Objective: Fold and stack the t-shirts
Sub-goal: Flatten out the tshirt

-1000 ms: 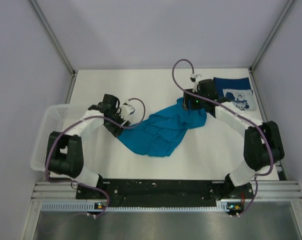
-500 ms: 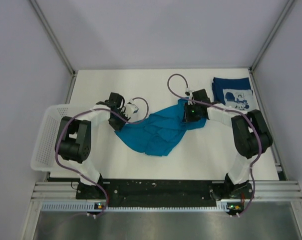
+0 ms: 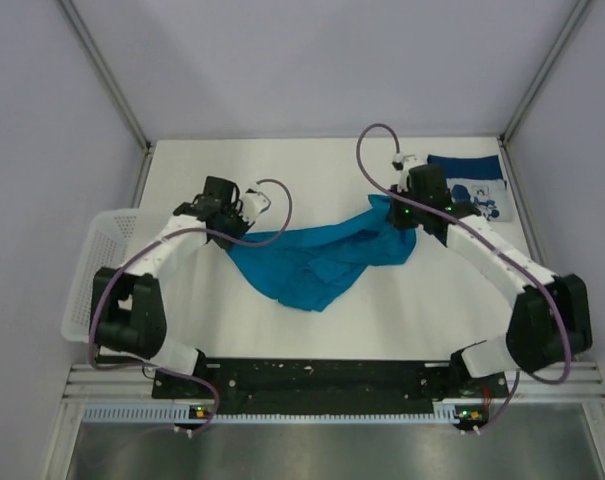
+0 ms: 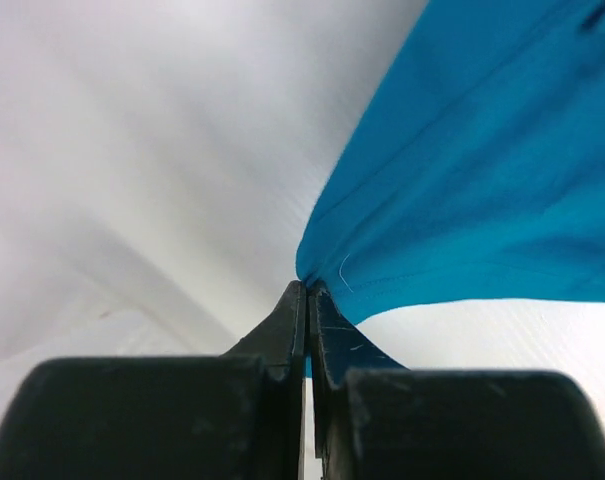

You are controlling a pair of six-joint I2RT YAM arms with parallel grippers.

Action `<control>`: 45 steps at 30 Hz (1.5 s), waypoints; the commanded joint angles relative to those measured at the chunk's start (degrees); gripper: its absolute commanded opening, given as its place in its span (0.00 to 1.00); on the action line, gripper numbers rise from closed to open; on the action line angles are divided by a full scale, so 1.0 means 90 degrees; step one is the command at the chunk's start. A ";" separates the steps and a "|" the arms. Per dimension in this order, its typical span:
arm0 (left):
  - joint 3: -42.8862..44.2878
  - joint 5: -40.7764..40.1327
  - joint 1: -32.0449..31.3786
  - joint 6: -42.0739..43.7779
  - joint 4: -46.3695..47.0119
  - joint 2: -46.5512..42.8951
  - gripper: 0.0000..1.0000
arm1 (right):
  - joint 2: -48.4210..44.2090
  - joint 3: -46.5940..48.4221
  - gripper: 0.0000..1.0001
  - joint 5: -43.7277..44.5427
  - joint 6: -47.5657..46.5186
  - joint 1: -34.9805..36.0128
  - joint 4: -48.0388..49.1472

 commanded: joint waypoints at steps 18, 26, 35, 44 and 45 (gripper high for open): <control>0.3346 0.0580 0.0018 0.0413 -0.2269 -0.5160 0.00 | -0.5473 0.3067 0.00 0.0102 -0.0897 -0.0028 -0.1490; 0.4441 0.0980 0.0018 0.0179 -0.2992 -0.5347 0.00 | -0.5747 0.3655 0.00 -0.0270 -0.0691 -0.0028 -0.1608; 0.3242 0.0035 0.0018 0.0081 -0.2066 -0.4537 0.00 | -0.4431 0.2535 0.00 0.1223 -0.0867 -0.0019 -0.0810; 0.1649 -0.0874 0.0018 0.0491 0.0480 -0.1982 0.00 | -0.1172 0.1349 0.02 0.0843 -0.1433 -0.0048 0.1809; 0.1726 -0.0962 0.0018 0.0501 0.0755 -0.1571 0.00 | -0.0616 0.1563 0.02 0.0940 -0.1434 -0.0058 0.1859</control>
